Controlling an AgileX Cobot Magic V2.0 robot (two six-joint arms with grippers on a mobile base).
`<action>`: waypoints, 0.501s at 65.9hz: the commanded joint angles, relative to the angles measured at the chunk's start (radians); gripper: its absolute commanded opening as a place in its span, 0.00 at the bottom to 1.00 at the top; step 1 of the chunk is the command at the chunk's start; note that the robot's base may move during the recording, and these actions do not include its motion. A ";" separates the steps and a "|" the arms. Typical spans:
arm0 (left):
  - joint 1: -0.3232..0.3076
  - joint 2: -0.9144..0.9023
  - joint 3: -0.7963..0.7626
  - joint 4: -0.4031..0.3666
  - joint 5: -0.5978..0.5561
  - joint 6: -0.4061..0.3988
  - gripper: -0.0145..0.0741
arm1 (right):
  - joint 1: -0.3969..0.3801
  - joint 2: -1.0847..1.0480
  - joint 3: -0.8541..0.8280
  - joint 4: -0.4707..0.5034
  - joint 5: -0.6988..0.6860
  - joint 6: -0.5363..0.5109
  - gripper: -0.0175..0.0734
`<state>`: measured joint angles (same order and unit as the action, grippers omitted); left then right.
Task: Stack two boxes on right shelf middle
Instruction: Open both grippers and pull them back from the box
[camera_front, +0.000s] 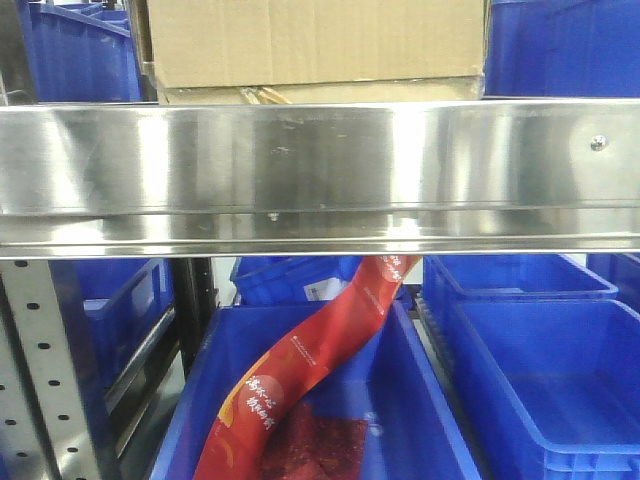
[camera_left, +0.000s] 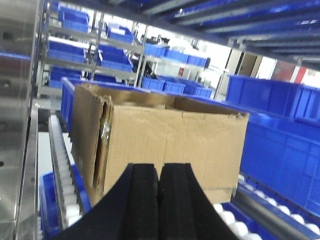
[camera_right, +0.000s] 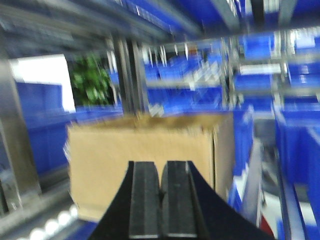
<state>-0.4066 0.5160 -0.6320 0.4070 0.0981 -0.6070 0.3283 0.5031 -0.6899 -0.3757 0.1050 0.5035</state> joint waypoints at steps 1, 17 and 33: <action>0.005 -0.011 0.003 0.006 -0.011 -0.006 0.04 | -0.006 -0.019 0.002 -0.005 -0.029 -0.007 0.01; 0.005 -0.011 0.003 0.006 -0.011 -0.006 0.04 | -0.006 -0.035 0.022 0.002 -0.013 -0.009 0.01; 0.005 -0.011 0.003 0.006 -0.011 -0.006 0.04 | -0.112 -0.199 0.189 0.359 -0.015 -0.582 0.01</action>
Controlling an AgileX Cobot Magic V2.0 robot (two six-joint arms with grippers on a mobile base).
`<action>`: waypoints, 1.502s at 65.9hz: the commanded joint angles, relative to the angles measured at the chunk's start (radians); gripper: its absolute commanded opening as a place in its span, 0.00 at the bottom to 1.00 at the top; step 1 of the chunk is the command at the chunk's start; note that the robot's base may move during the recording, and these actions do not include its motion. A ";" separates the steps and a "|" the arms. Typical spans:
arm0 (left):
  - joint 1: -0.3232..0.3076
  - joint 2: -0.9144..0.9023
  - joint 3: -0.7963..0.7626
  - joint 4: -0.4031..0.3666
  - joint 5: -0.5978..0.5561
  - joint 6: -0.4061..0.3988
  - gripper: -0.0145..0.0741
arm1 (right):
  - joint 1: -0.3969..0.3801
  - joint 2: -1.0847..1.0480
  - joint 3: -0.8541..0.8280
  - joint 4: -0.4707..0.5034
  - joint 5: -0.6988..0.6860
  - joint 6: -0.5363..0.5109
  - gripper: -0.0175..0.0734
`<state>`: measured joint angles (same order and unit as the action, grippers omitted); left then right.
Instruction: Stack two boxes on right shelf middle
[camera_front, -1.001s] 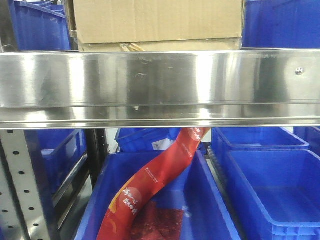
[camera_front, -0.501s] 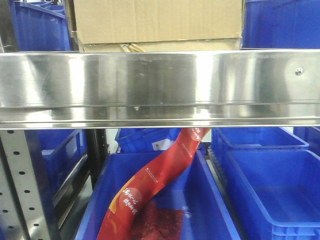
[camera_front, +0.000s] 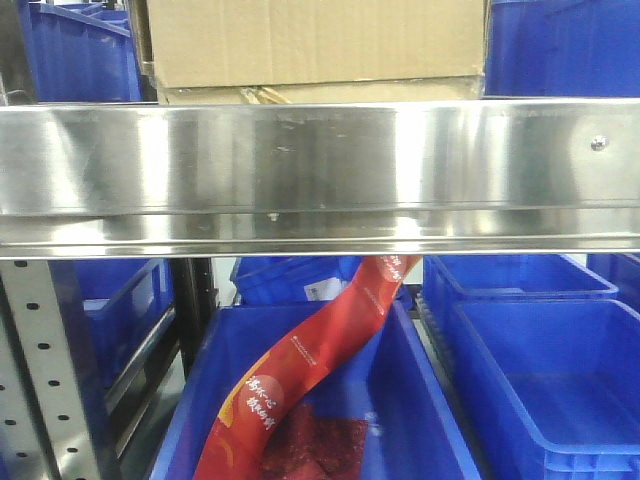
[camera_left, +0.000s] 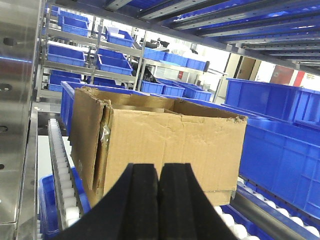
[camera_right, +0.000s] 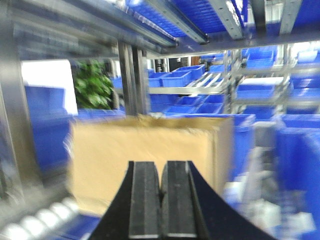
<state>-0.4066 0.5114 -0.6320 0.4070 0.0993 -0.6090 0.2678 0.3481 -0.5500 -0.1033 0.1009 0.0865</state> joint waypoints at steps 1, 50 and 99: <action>0.005 -0.006 0.003 0.006 -0.012 -0.004 0.04 | -0.072 -0.056 0.068 0.088 -0.011 -0.170 0.01; 0.005 -0.006 0.003 0.006 -0.010 -0.004 0.04 | -0.349 -0.348 0.550 0.121 -0.091 -0.130 0.01; 0.005 -0.006 0.003 0.006 -0.010 -0.004 0.04 | -0.377 -0.348 0.550 0.126 -0.091 -0.130 0.01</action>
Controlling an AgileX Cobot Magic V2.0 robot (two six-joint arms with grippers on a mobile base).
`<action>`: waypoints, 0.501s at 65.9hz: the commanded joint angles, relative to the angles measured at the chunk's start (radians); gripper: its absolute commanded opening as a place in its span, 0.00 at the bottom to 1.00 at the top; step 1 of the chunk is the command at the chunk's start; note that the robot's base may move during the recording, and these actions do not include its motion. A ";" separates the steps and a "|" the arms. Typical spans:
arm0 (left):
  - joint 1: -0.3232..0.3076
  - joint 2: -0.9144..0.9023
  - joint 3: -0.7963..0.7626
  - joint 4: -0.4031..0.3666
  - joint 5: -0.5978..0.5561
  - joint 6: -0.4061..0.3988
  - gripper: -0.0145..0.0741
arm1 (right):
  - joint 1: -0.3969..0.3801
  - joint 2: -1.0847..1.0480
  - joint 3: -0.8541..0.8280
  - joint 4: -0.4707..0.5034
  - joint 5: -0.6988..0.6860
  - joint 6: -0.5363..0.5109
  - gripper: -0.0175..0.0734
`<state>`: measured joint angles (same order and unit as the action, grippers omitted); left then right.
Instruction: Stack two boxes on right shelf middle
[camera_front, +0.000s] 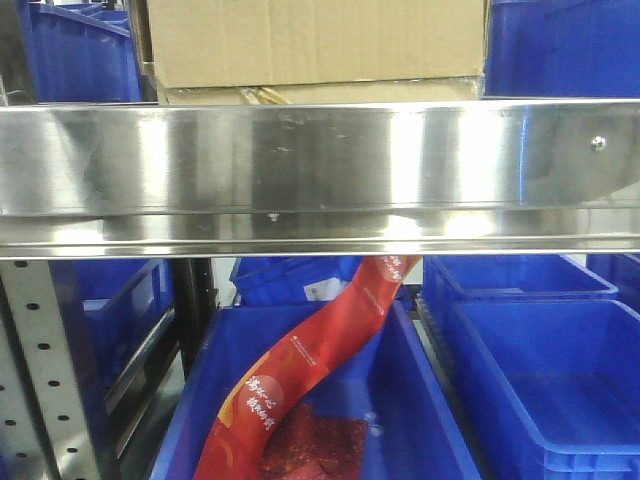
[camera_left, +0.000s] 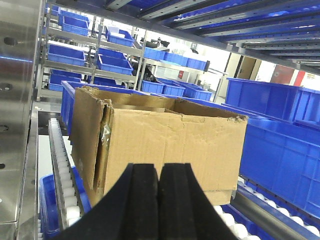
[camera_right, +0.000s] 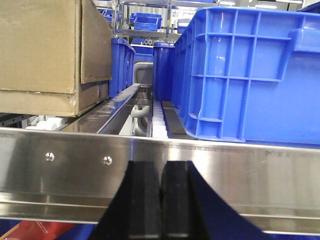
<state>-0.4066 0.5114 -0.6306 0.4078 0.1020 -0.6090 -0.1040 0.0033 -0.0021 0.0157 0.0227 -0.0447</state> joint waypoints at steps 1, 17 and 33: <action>0.005 -0.006 0.002 0.005 -0.013 -0.004 0.04 | -0.005 -0.003 0.002 0.007 -0.013 0.001 0.01; 0.015 -0.006 0.020 0.005 -0.010 0.006 0.04 | -0.005 -0.003 0.002 0.007 -0.013 0.001 0.01; 0.217 -0.069 0.187 -0.252 0.041 0.483 0.04 | -0.005 -0.003 0.002 0.007 -0.015 0.001 0.01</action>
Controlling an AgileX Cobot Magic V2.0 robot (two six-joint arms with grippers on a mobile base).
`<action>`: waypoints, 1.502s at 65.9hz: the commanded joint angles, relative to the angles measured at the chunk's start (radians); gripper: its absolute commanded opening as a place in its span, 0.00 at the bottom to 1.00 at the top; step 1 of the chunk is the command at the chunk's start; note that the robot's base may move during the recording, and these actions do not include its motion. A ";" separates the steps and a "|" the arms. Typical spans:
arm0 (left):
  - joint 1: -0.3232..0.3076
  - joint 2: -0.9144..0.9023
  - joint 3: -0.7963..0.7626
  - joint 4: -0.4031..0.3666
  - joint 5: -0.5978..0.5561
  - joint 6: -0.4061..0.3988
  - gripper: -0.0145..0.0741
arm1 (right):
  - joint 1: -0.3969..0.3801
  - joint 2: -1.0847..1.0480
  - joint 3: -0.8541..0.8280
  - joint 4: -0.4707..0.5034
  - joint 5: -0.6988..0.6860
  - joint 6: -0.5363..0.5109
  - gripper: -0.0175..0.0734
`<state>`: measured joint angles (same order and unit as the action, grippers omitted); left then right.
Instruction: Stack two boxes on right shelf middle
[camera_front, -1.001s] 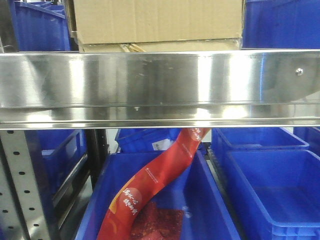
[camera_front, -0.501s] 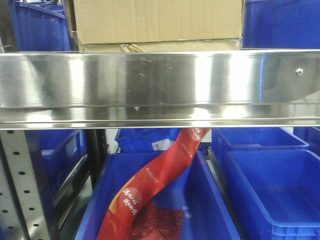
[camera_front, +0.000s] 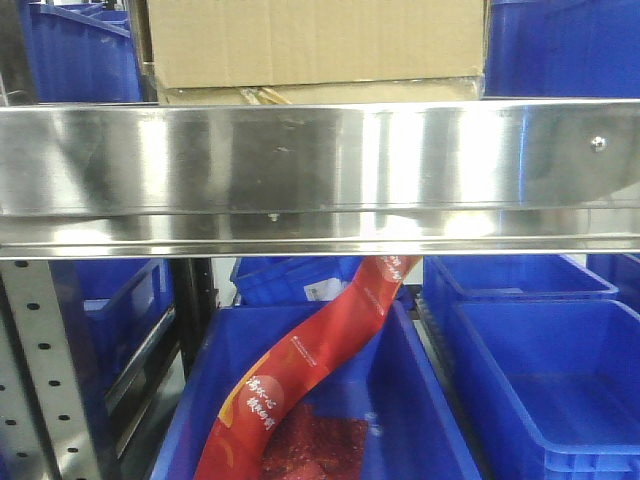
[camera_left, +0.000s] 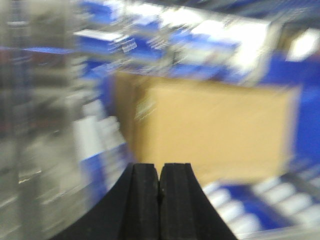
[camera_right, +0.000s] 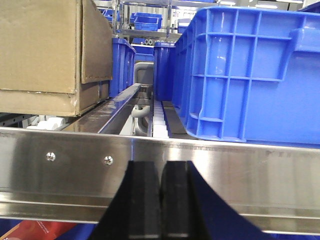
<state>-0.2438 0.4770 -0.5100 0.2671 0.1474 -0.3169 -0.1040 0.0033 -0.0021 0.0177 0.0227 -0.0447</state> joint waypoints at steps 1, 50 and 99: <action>0.060 -0.045 0.081 -0.122 -0.005 0.222 0.04 | -0.005 -0.003 0.002 0.005 -0.015 0.001 0.01; 0.258 -0.477 0.510 -0.275 -0.121 0.359 0.04 | -0.005 -0.003 0.002 0.005 -0.015 0.001 0.01; 0.258 -0.477 0.510 -0.257 -0.141 0.312 0.04 | -0.005 -0.003 0.002 0.005 -0.015 0.001 0.01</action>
<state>0.0116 0.0051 0.0011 0.0000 0.0262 0.0000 -0.1040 0.0033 0.0004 0.0177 0.0227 -0.0447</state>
